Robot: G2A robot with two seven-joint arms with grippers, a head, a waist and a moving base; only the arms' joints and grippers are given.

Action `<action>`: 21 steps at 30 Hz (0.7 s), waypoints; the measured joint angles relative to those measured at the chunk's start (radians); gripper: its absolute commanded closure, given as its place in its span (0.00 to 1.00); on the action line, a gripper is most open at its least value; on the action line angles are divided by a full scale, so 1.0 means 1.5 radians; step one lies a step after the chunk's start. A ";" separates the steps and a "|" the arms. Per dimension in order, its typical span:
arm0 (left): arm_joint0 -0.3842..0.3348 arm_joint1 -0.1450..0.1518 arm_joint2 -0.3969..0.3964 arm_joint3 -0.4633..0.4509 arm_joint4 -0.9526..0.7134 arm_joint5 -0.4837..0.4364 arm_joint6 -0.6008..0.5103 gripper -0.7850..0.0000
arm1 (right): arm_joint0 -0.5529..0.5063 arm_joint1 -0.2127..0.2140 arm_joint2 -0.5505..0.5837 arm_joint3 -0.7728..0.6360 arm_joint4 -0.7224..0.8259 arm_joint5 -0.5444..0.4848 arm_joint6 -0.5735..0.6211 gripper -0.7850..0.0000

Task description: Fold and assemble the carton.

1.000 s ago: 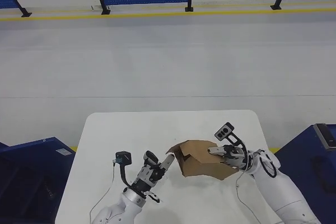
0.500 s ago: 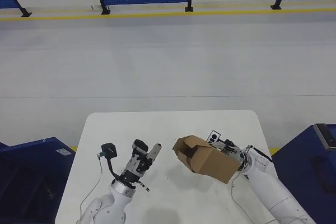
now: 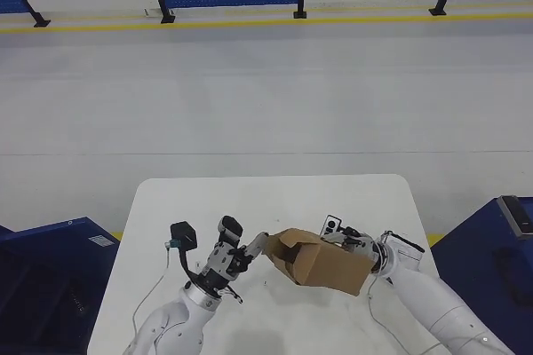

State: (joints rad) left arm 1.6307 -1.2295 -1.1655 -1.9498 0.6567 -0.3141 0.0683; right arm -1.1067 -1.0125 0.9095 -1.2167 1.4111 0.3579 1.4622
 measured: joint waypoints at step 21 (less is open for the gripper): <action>0.034 0.001 0.008 -0.060 -0.074 -0.006 -0.041 0.00 | 0.023 0.015 -0.030 0.011 -0.004 -0.007 0.007 1.00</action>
State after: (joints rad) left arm 1.6821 -1.2287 -1.1538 -2.0398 0.5459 -0.3233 0.0067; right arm -1.0722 -0.9895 0.8648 -1.2006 1.4056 0.3468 1.4733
